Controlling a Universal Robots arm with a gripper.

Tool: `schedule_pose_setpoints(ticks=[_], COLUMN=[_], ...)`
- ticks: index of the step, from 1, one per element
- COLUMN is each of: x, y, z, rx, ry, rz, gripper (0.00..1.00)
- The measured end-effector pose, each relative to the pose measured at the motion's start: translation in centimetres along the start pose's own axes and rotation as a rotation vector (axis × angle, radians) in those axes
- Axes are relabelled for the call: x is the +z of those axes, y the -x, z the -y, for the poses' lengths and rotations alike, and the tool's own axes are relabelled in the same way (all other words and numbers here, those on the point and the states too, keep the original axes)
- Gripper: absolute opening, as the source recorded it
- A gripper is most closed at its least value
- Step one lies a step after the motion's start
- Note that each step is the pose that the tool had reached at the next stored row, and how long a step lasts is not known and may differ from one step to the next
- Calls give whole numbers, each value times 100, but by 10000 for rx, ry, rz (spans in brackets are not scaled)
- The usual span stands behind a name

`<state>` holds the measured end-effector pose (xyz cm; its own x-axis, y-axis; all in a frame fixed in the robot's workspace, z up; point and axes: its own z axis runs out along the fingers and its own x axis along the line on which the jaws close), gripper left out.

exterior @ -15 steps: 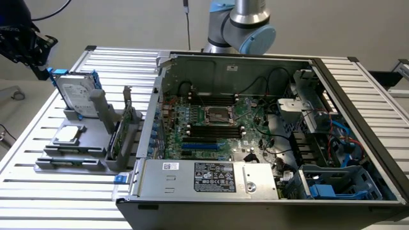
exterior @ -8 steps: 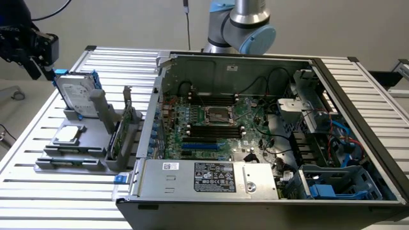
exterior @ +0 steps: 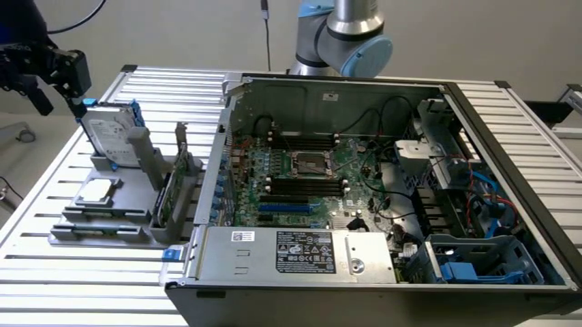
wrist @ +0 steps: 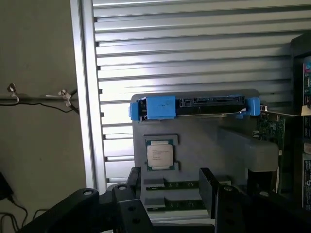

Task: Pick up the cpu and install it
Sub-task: 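Pick up the cpu and move it towards the insertion slot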

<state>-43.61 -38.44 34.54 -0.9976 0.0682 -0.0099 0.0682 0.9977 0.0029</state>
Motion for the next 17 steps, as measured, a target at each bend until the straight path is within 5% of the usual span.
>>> schedule_pose_setpoints(ticks=[9, 17], x=[164, 309], y=[-11, -20], z=[5, 92], rx=[-47, -192], ry=[1, 9], rz=[-1, -21], gripper=[60, 60])
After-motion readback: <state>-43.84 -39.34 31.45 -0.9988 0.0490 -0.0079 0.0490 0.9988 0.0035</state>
